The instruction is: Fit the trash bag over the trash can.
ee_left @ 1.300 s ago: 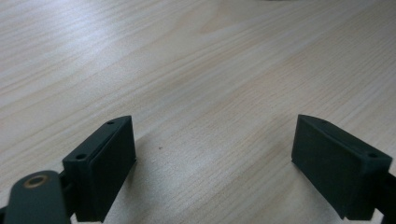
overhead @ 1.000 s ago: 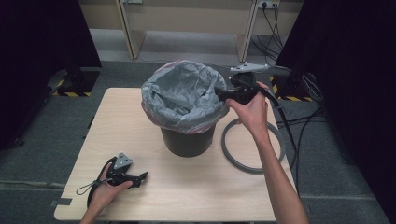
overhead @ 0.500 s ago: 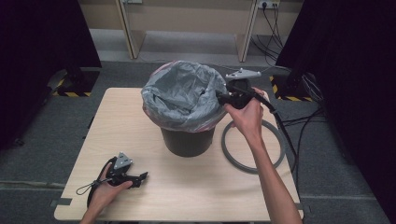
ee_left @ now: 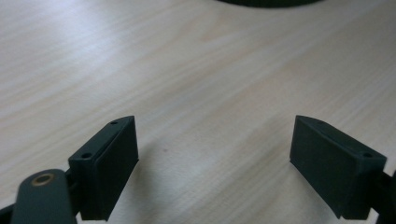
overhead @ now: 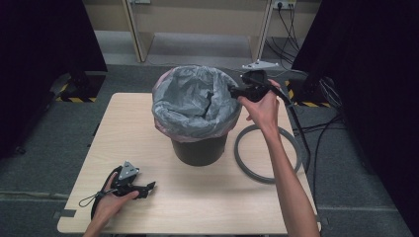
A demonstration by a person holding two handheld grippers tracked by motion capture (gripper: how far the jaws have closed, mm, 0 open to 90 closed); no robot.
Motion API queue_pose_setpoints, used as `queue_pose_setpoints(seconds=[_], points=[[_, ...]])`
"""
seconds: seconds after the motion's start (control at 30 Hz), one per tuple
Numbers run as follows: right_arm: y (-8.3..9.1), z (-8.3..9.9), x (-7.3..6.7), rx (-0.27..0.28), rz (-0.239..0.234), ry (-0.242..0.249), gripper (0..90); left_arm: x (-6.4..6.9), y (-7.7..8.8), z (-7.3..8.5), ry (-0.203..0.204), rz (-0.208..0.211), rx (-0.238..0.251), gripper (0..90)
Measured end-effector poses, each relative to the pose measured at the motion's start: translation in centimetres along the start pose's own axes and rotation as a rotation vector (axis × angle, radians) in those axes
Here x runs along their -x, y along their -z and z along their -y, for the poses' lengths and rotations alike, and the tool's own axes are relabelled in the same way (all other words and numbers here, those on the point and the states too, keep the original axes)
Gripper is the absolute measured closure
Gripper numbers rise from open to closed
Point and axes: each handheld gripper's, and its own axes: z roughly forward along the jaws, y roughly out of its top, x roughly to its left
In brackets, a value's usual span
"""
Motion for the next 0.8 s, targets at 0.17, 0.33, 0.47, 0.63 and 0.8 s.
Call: queue_pose_setpoints(seconds=[0.17,0.33,0.47,0.63,0.8], points=[[2.2,0.8,-1.1,0.014,-0.014,0.002,35.6,-0.8,1.4,-1.1,0.064,0.014,0.084,14.8],[3.1,1.9,-2.5,-0.007,-0.049,0.014,34.9,-1.7,3.0,-3.0,0.091,0.02,0.156,14.6],[2.9,2.2,-2.5,-0.036,-0.035,0.018,37.2,-2.8,4.6,-4.9,0.109,0.02,0.22,14.6],[1.8,2.1,-1.5,-0.067,-0.073,-0.023,44.9,-3.5,6.1,-7.1,0.107,0.025,0.263,14.7],[0.1,1.5,-0.6,-0.086,-0.041,-0.033,47.6,-4.0,6.9,-9.7,0.117,0.053,0.297,15.1]])
